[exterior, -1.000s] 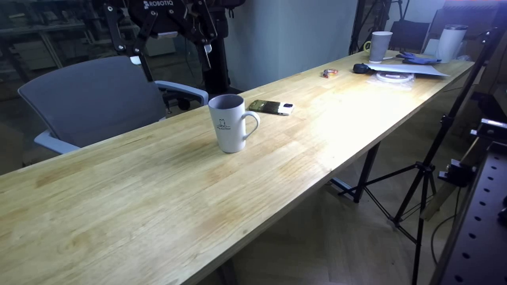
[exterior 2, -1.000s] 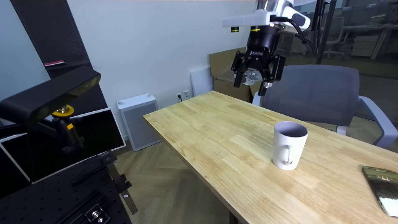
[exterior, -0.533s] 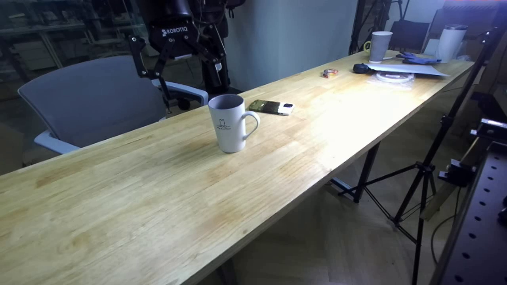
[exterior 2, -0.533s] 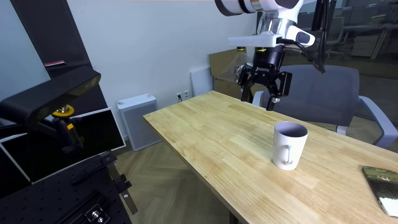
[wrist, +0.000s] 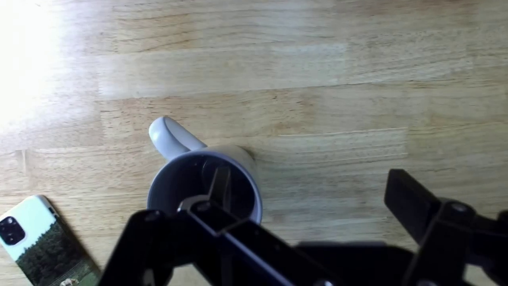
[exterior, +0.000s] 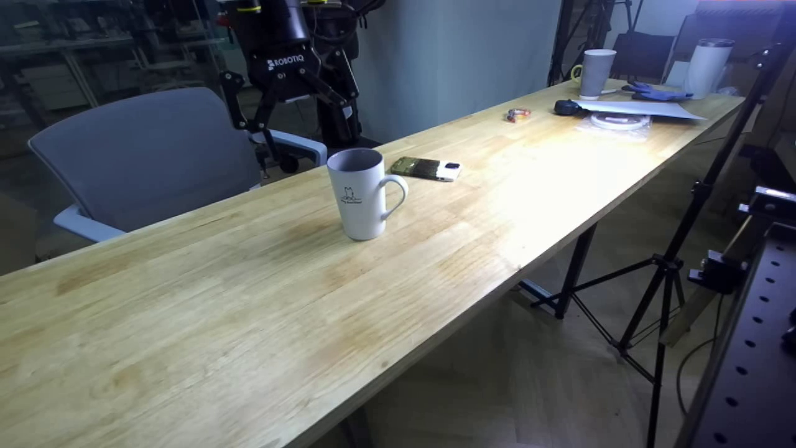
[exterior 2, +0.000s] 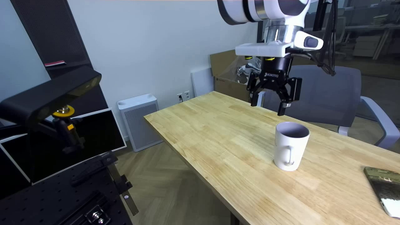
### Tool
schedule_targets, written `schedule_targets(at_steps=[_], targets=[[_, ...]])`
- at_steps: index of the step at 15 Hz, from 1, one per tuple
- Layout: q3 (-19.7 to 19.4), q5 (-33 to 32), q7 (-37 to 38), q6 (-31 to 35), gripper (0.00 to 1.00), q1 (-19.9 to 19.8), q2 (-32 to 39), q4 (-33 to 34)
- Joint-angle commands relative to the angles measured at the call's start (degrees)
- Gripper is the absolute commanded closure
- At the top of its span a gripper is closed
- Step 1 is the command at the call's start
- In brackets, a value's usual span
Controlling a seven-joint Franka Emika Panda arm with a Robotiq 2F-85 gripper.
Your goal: Pick up the cup and put it on the left side of the table
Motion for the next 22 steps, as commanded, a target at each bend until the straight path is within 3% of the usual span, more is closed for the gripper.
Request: schedule_targets(at_steps=[1, 7, 9, 22], targets=[[-0.2, -0.1, 0.4, 2.7, 0.00, -0.3, 1.1, 1.0], [-0.9, -0.3, 0.7, 7.7, 0.00, -0.5, 2.1, 1.1], [-1.4, -1.0, 1.0, 5.5, 0.00, -0.1, 2.0, 1.6], [-0.7, 0.0, 0.0, 7.4, 0.00, -0.7, 3.4, 0.5]])
